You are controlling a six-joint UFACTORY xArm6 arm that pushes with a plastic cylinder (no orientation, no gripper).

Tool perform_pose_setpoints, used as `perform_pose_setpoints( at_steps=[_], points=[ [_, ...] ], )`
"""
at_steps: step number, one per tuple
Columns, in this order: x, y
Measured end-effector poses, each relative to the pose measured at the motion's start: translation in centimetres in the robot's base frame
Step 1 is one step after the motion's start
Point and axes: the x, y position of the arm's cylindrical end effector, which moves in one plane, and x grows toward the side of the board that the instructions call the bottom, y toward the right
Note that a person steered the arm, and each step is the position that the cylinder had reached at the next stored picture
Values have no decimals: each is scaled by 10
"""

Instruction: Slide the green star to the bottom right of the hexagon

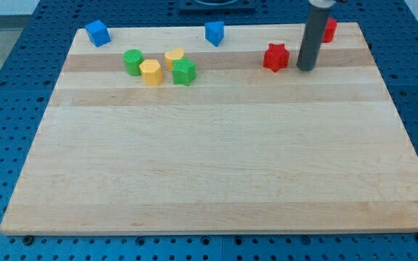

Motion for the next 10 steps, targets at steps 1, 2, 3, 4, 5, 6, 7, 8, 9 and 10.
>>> perform_pose_setpoints(
  at_steps=[1,2,3,4,5,6,7,8,9,10],
  points=[
    [32,-32],
    [5,-80],
    [-27,-115],
    [-35,-140],
    [-36,-163],
    [-37,-185],
    [-36,-204],
    [-36,-226],
    [-30,-235],
    [-15,-233]
  ],
)
